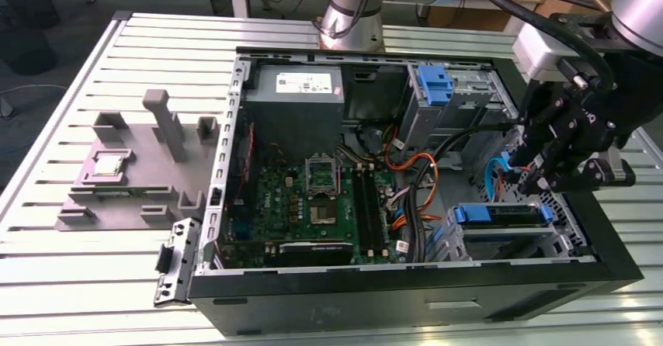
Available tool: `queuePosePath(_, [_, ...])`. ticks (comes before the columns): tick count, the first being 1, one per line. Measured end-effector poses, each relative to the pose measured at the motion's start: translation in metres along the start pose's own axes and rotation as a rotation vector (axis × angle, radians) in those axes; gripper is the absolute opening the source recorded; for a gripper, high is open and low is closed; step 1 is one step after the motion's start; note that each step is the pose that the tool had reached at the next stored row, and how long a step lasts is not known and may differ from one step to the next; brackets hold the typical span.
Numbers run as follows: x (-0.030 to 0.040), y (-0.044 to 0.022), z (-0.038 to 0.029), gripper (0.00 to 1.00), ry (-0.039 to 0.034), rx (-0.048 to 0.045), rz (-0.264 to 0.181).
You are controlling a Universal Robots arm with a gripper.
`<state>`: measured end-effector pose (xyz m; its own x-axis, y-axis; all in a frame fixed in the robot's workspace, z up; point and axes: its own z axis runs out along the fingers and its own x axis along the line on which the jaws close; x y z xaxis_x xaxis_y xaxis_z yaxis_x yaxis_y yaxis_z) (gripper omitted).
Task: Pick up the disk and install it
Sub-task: 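Insert the first disk wire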
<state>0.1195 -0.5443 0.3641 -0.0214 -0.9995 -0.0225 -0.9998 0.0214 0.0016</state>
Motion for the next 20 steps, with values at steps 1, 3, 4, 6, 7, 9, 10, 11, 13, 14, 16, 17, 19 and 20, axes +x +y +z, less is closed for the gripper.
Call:
queuePosePath(1, [-0.0001,-0.0004,0.0006,0.42,0.0,0.0,0.0])
queuePosePath(3, [-0.0003,-0.0004,0.0025,0.42,0.0,0.0,0.0])
queuePosePath(4, [-0.0005,-0.0004,0.0035,0.42,0.0003,0.0,0.0])
queuePosePath(6, [-0.0006,-0.0005,0.0052,0.42,0.0009,0.0,0.0])
queuePosePath(7, [-0.0006,-0.0005,0.0057,0.42,0.0014,0.0,0.0])
queuePosePath(9, [-0.0006,-0.0005,0.0063,0.42,0.0042,0.0001,0.0])
queuePosePath(10, [-0.0006,-0.0005,0.0066,0.42,0.0057,0.0001,0.0])
queuePosePath(11, [-0.0006,-0.0005,0.007,0.42,0.0078,0.0002,0.0])
queuePosePath(13, [-0.0005,-0.0001,0.008,0.42,0.014,0.0003,0.0])
queuePosePath(14, [-0.0005,0.0002,0.0084,0.42,0.0179,0.0004,0.0])
queuePosePath(16, [-0.0005,0.0007,0.0092,0.42,0.0251,0.0005,0.0])
queuePosePath(17, [-0.0005,0.0011,0.0094,0.42,0.0272,0.0006,0.0])
queuePosePath(19, [-0.0005,0.0016,0.0094,0.42,0.0291,0.0006,0.0])
queuePosePath(20, [-0.0004,0.0019,0.0094,0.42,0.0293,0.0006,0.0])
